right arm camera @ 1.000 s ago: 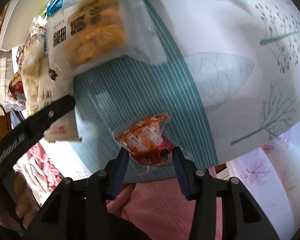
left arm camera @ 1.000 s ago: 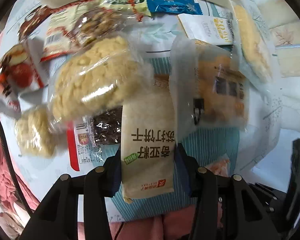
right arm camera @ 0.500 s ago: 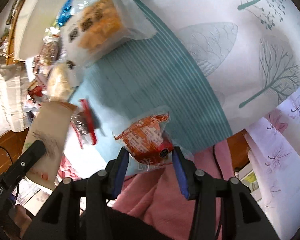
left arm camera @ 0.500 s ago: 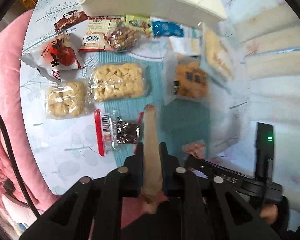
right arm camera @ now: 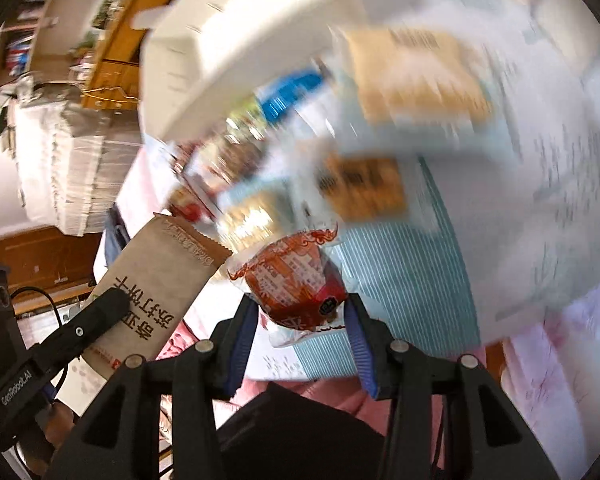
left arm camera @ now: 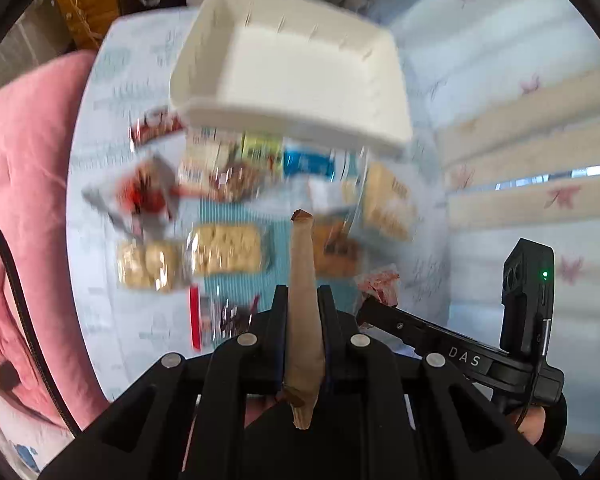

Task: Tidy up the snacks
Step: 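Carry both snacks to the white tray and open both tools to drop them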

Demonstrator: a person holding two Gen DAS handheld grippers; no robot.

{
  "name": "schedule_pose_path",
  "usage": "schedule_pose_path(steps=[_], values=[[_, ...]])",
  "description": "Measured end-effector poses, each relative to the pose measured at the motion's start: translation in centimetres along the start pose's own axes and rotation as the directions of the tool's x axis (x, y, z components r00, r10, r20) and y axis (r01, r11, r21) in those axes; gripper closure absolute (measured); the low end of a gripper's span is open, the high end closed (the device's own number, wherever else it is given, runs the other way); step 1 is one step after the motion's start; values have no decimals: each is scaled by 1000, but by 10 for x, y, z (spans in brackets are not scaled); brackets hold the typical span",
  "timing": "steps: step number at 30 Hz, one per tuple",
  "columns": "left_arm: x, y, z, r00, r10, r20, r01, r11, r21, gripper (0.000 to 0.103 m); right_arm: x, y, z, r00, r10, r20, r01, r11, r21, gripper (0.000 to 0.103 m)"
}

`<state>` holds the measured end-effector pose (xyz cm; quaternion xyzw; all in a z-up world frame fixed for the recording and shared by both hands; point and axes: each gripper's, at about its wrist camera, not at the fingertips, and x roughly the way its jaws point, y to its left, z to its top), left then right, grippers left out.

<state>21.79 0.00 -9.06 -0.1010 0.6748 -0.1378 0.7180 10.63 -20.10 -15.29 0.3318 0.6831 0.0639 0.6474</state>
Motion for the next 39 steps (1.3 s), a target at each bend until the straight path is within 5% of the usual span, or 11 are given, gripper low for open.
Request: schedule_pose_path(steps=[4,19,28,30,37,39], values=[[-15,-16,27,994,46,98,-50,998,35,92,-25,18,31,998,6,69,-1,998,-68,59],[20,-26,116,959,-43,281,43,999,7,92,-55,50,127,926,26,376,96,949,-301,58],[35,-29,135,895,-66,441,31,996,87,87,-57,41,162,872,82,483,105,932,-347,56],[34,-34,136,894,-49,446,5,995,98,75,-58,38,165,865,93,494,102,930,-354,55],[32,-42,128,910,-8,415,-36,994,99,72,-67,37,157,851,87,518,113,933,-343,45],[30,-38,122,918,16,397,-50,996,76,58,-69,37,152,851,82,518,118,933,-341,45]])
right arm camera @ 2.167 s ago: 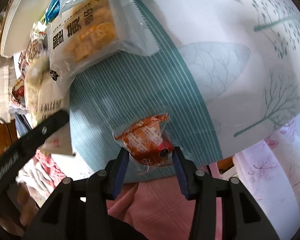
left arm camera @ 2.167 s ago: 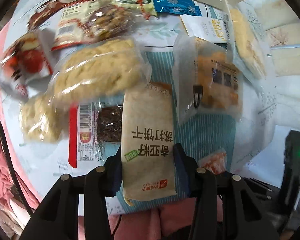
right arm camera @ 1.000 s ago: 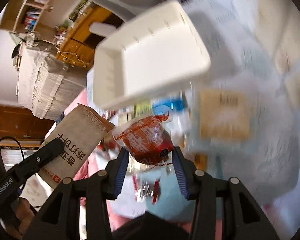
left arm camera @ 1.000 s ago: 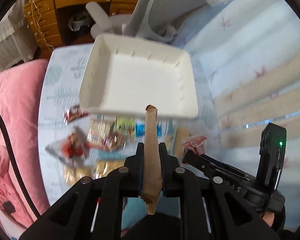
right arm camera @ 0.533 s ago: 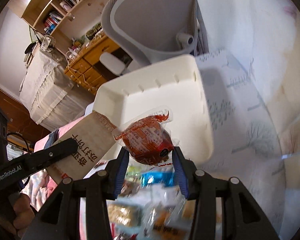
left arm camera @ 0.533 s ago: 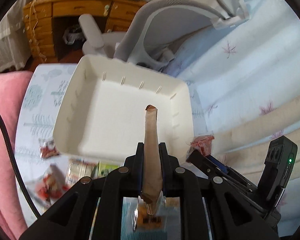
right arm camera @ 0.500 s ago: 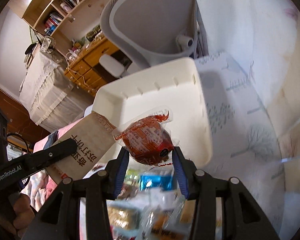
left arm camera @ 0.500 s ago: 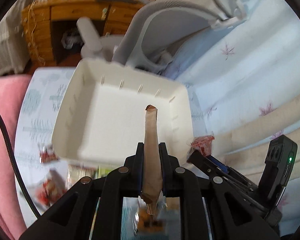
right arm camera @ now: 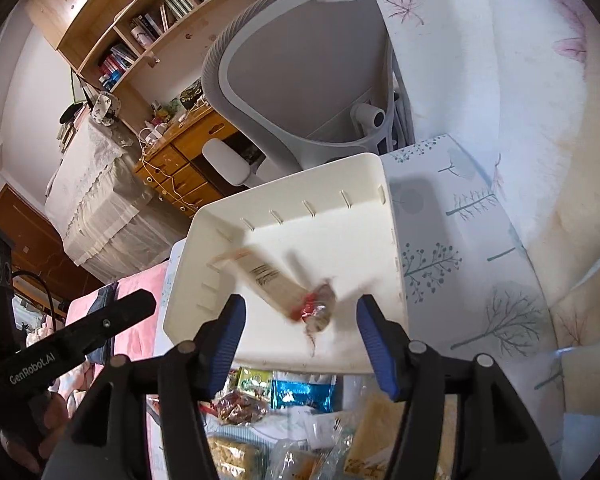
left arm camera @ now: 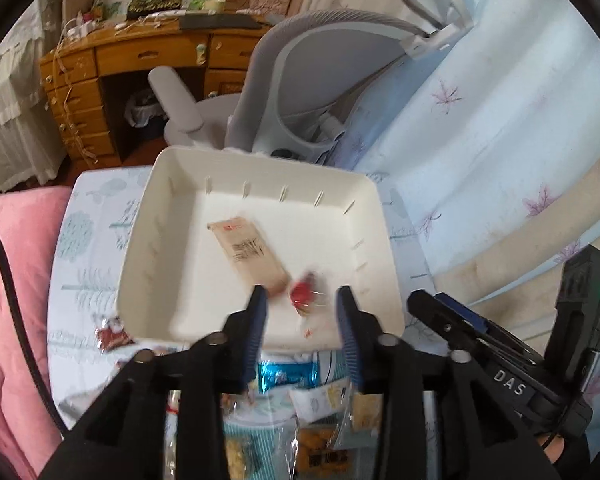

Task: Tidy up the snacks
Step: 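Carry both snacks to the white tray and open both tools to drop them, then grasp the red-lidded candy pack with the left tool while the right tool grasps the yellow bread pack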

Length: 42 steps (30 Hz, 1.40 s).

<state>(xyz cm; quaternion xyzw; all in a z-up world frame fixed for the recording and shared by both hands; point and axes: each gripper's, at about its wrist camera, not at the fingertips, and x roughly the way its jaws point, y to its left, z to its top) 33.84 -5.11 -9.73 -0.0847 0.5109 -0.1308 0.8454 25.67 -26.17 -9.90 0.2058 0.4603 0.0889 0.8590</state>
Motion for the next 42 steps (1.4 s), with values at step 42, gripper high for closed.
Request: schedule_pose_path(steps=[42], values=[[-97,90,-228,963,52,-264,-66,997,-43,20,-93,76,-224,979,-203,-14,197,961,-195,26]])
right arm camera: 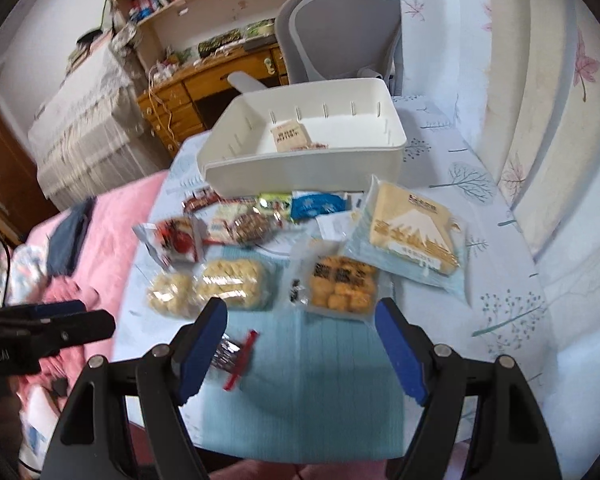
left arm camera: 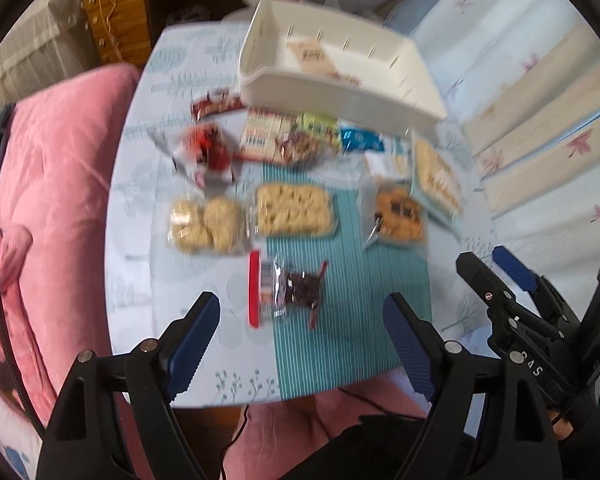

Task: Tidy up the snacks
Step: 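Grasp the red-lidded candy pack with the left tool while the right tool grasps the yellow bread pack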

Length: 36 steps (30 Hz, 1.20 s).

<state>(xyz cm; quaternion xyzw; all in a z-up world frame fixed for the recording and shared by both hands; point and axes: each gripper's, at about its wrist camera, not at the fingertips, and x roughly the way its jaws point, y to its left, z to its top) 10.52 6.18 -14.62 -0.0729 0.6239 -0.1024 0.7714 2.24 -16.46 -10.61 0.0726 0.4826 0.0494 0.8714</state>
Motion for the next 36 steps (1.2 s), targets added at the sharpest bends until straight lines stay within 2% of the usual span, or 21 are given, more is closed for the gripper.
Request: schedule_pose_path(steps=[4,9,11,16,19,23,27,29,32,36], values=[[27,4,-3,994,18,-105,-25,997,-67,20,9,-4,-5,999,-48,-26,45,994,-98,26],[64,12,-9,969,25,-247,-73,980,-186,20,17,-11,-5,996,-64,-60,52,980,-191,26],[78,15,-14,955,11,-295,-88,965,-248,20,21,-12,-5,995,-60,-77,41,972,-230,26],[99,22,-19,939,-22,-345,-118,917,-380,20,30,-9,-1,992,-43,-115,-3,927,-374,26],[108,30,-23,937,-64,-342,-116,869,-480,20,35,-6,1,991,-21,-135,-44,885,-463,26],[118,42,-31,940,-96,-327,-129,788,-603,20,42,-6,7,988,8,-151,-89,837,-540,26],[125,51,-41,952,-115,-282,-129,688,-715,20,51,-10,14,987,20,-160,-115,788,-604,26],[127,54,-45,958,-113,-264,-128,653,-746,20,56,-10,15,987,25,-159,-123,753,-647,26],[130,58,-53,966,-120,-227,-117,580,-806,20,65,-7,15,987,31,-158,-136,682,-719,26],[135,60,-68,974,-133,-185,-96,498,-862,26,76,-4,16,985,47,-166,-160,598,-785,26]])
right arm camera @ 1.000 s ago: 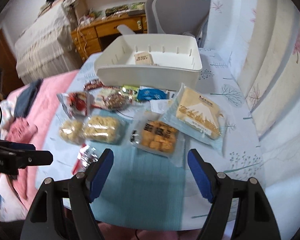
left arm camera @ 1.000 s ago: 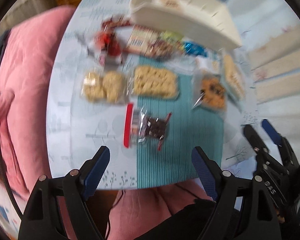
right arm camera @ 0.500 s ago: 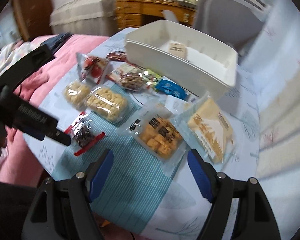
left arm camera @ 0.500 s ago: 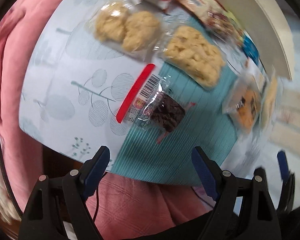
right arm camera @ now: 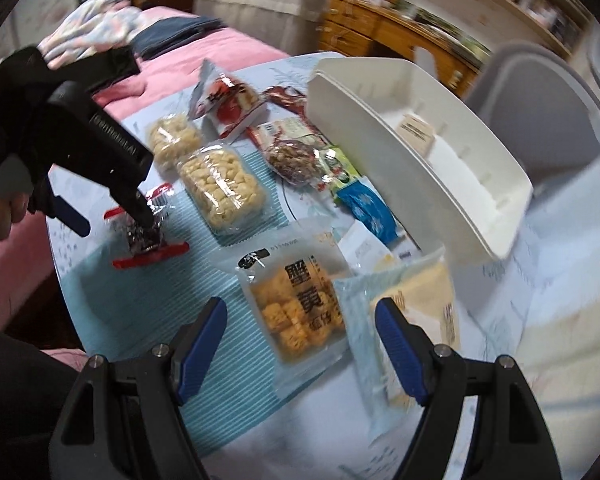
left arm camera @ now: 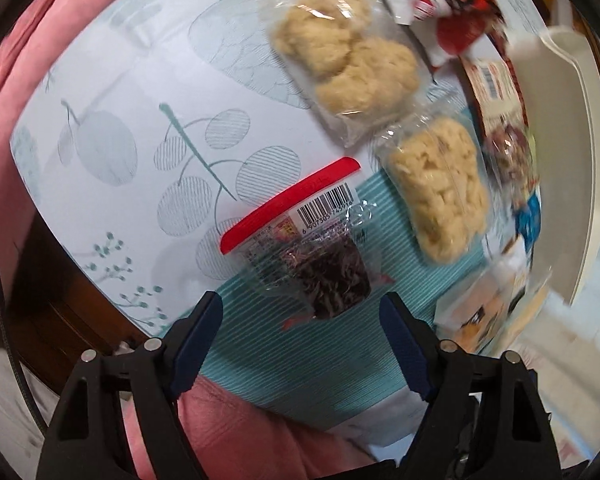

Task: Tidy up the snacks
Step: 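Grasp the red-lidded candy pack with the left tool while the right tool grasps the yellow bread pack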

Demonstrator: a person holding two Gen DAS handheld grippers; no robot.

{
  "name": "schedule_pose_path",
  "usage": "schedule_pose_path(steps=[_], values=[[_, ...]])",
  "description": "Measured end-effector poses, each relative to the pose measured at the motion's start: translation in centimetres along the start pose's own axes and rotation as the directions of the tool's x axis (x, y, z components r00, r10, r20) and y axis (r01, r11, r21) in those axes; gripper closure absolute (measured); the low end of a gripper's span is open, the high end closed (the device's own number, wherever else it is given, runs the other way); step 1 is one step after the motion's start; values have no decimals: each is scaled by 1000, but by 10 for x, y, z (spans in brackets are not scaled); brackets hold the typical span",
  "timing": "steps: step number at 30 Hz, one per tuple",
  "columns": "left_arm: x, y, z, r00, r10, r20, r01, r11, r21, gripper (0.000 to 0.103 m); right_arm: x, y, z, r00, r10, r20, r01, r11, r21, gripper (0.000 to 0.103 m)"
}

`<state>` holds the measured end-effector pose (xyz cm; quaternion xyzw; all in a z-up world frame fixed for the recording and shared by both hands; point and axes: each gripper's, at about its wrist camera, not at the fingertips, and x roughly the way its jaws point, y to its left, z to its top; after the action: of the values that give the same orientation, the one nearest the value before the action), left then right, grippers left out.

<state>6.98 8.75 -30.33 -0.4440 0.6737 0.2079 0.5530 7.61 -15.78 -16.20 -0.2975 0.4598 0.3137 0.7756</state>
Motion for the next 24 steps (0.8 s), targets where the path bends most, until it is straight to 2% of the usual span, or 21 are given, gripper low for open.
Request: schedule_pose_path(steps=[2,6,8,14,17,20,24], values=[[4,3,-2,1000,-12,8,12,999,-32,29,5,-1,2,1000,13,9,-13,999,-41,26],[11,7,-7,1000,-9,17,10,998,-65,44,20,-2,8,998,59,-3,-59,992,-109,26],[15,8,-9,1000,-3,21,5,997,-81,48,28,-2,10,997,79,-16,-80,989,-124,24],[19,16,-17,998,-33,54,39,993,-115,48,45,2,13,995,94,-22,-96,979,-181,18],[20,20,-20,997,-53,60,60,990,-131,45,56,3,13,992,117,-42,-123,973,-195,18],[23,20,-16,996,-74,52,81,985,-155,40,66,4,14,994,100,-53,-109,969,-220,18],[26,19,-14,996,-65,57,74,982,-175,38,79,1,15,992,108,-72,-121,968,-218,18]])
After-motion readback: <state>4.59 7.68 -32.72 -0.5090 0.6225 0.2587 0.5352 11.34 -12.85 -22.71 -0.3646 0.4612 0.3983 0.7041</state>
